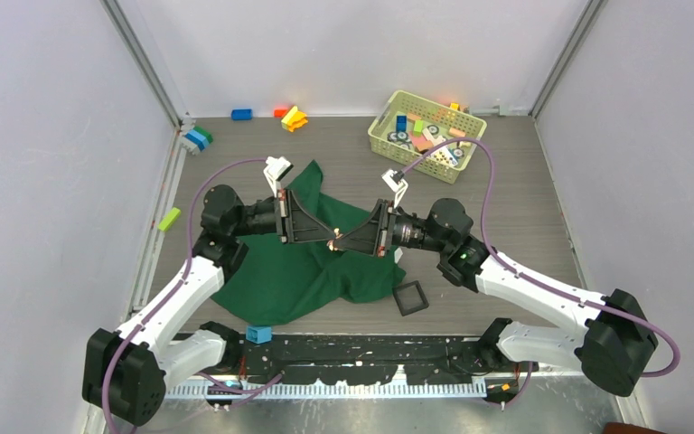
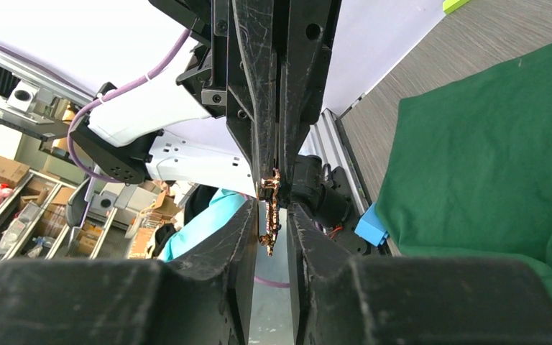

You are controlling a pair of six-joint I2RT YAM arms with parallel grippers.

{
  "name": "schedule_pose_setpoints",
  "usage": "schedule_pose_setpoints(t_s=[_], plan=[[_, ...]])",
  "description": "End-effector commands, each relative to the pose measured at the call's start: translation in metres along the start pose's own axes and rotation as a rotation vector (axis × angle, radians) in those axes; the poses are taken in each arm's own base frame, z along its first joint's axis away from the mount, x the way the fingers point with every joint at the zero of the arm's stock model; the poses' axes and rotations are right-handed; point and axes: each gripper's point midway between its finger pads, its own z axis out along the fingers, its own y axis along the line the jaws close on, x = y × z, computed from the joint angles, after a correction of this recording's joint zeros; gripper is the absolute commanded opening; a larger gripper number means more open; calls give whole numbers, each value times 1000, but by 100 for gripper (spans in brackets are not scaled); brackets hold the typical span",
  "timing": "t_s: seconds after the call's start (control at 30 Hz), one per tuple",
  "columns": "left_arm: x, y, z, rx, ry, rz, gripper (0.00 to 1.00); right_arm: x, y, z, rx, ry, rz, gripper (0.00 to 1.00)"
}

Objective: Remove the brooch from the garment

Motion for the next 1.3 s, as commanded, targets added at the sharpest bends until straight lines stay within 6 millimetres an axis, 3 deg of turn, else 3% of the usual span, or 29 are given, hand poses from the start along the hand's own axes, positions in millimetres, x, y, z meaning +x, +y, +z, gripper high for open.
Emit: schedule_pose_setpoints(t_s=[0.0, 0.37, 0.67, 1.03, 1.17, 1.27], plan=[[4, -17, -3, 44, 13, 78, 0, -19, 10, 4, -13, -63, -22, 24], [2, -22, -3, 54, 13, 99, 0, -13, 2, 5, 36, -17, 28, 10], [0, -22, -3, 41, -16, 109, 0, -22, -4, -7, 95, -115, 5, 9], [-2, -17, -3, 23, -28, 107, 0, -24, -13, -24, 153, -189, -23, 22], [-1, -9, -2, 2, -25, 93, 0, -22, -13, -26, 153, -186, -35, 43], [0, -3, -2, -20, -25, 91, 0, -21, -13, -27, 155, -179, -42, 48]])
